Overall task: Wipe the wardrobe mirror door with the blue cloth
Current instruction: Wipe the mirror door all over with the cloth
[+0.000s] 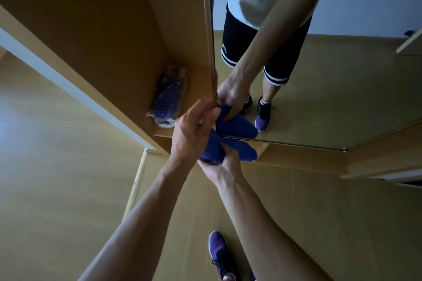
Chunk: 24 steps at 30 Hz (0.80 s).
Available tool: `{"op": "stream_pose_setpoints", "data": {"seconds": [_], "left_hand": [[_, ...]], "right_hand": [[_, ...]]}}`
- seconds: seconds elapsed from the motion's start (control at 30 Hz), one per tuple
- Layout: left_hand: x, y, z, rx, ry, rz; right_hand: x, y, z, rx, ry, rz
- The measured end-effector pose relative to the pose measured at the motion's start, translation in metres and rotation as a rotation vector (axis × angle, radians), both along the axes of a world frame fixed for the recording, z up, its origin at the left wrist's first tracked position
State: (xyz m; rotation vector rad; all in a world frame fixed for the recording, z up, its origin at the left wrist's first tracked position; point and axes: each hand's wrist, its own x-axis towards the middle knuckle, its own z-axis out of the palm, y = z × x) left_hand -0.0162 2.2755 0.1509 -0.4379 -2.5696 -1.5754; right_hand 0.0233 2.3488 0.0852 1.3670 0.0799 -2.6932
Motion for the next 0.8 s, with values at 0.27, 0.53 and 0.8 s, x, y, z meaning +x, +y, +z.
{"op": "stream_pose_setpoints", "data": {"seconds": [0.27, 0.53, 0.8], "left_hand": [[-0.002, 0.007, -0.001, -0.051, 0.064, 0.084], [-0.001, 0.007, -0.013, -0.018, 0.001, 0.089], [-0.004, 0.006, -0.009, -0.018, -0.043, 0.137]], "right_hand": [[0.024, 0.034, -0.032, 0.171, 0.083, -0.088], [0.012, 0.009, -0.018, 0.06, 0.086, -0.01], [0.052, 0.081, -0.026, 0.219, 0.159, -0.257]]}}
